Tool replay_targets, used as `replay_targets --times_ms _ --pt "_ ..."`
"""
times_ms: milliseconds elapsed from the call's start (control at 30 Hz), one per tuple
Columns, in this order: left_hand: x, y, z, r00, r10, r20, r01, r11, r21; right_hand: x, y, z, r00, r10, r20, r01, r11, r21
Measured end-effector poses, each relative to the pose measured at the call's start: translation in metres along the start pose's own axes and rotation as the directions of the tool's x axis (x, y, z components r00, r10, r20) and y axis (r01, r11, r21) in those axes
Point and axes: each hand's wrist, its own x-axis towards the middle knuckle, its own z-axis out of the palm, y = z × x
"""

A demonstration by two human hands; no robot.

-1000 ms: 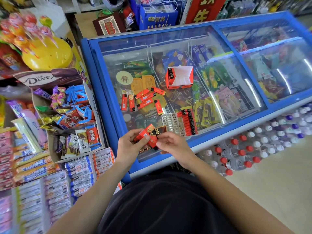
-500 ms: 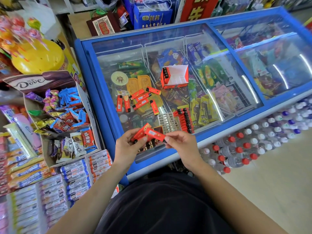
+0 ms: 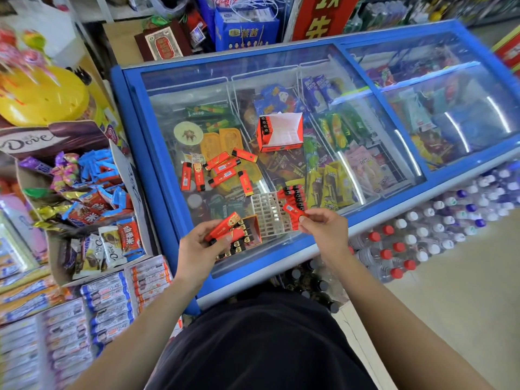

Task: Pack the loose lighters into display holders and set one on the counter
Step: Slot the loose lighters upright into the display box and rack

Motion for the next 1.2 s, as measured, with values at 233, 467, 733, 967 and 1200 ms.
replay_targets --times_ms 233,467,733,967,1200 --pt "-0.003 0.004 -0.001 1.000 0.027 0.008 -0.028 0.999 0.038 0.038 -0.008 0.038 0.993 0.013 -0.115 -0.031 0.987 -0.155" --pt "-0.009 0.000 0.000 1.000 -0.001 0.015 0.001 0.999 0.038 0.058 -0.015 0.050 0.984 -0.165 -0.065 0.126 0.908 -0.399" --pt "-0.008 0.003 0.003 0.999 0.036 -0.017 -0.036 0.999 0.011 0.060 -0.008 0.059 0.978 -0.129 -0.161 0.065 0.934 -0.353" --pt "-0.007 0.010 0.003 0.999 0.043 0.018 -0.043 0.999 -0.009 0.048 -0.016 0.048 0.937 -0.348 0.034 0.279 0.687 -0.671" --pt "-0.005 0.014 0.007 0.995 0.051 0.091 -0.053 0.998 0.023 -0.020 -0.029 0.048 0.788 -0.293 0.541 0.548 0.735 -0.401"
